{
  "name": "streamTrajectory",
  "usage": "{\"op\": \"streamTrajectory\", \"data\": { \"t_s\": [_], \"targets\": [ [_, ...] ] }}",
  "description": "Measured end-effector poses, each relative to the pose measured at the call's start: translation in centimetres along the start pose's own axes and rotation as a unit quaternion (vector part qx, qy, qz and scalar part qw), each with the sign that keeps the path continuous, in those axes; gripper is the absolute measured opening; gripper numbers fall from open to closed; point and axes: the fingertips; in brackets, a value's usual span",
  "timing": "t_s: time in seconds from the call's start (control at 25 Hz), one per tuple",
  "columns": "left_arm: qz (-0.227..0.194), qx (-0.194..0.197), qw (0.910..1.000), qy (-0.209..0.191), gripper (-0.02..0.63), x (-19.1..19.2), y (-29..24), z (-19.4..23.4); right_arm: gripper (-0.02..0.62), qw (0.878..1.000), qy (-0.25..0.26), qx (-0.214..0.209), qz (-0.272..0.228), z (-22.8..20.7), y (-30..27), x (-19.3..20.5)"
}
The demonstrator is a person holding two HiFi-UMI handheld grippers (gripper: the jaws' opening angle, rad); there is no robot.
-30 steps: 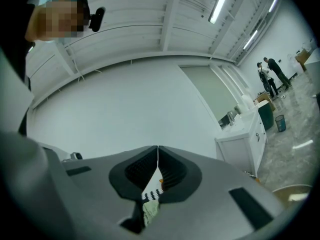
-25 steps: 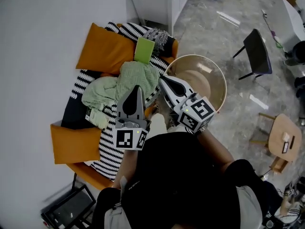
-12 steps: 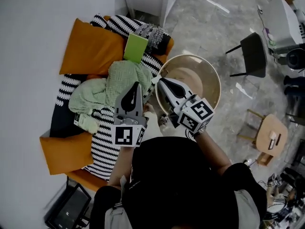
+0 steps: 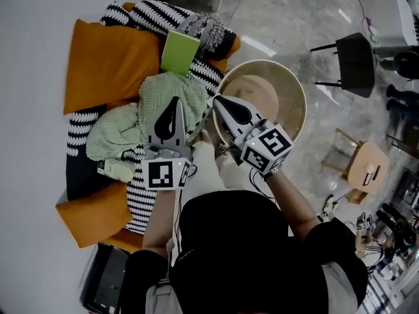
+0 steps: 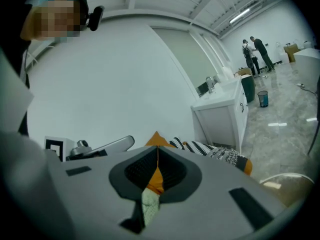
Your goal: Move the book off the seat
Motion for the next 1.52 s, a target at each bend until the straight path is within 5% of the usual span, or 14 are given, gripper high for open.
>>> {"op": "streamTrajectory", "data": {
  "t_s": [0.6,0.96,1.16,1.52],
  "targets": [
    [0.055,0.019,0.9983,0.000,0.009,8.3,-12.5,11.1,0.017,0.995,-0.053,0.034,0.075,-11.1,-13.6,10.7],
    [0.101,0.009,0.9948,0.011,0.009,17.3,-15.0,18.0,0.017,0.992,-0.045,0.072,0.094,-17.0,-19.9,18.5],
    [0.115,0.022,0.9931,0.010,0.009,22.3,-15.4,19.7,0.020,0.984,-0.098,0.092,0.118,-19.8,-22.1,25.0],
    [0.138,0.046,0.9888,0.031,0.009,28.7,-16.5,21.6,0.172,0.979,-0.141,0.065,0.131,-23.5,-25.8,32.3]
  ]
}}
Point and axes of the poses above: the fingertips, and each gripper's own axes: y backward along the fingers, z to its left, x out of its underside, and after that the axes turned 9 degrees about y, right-handed
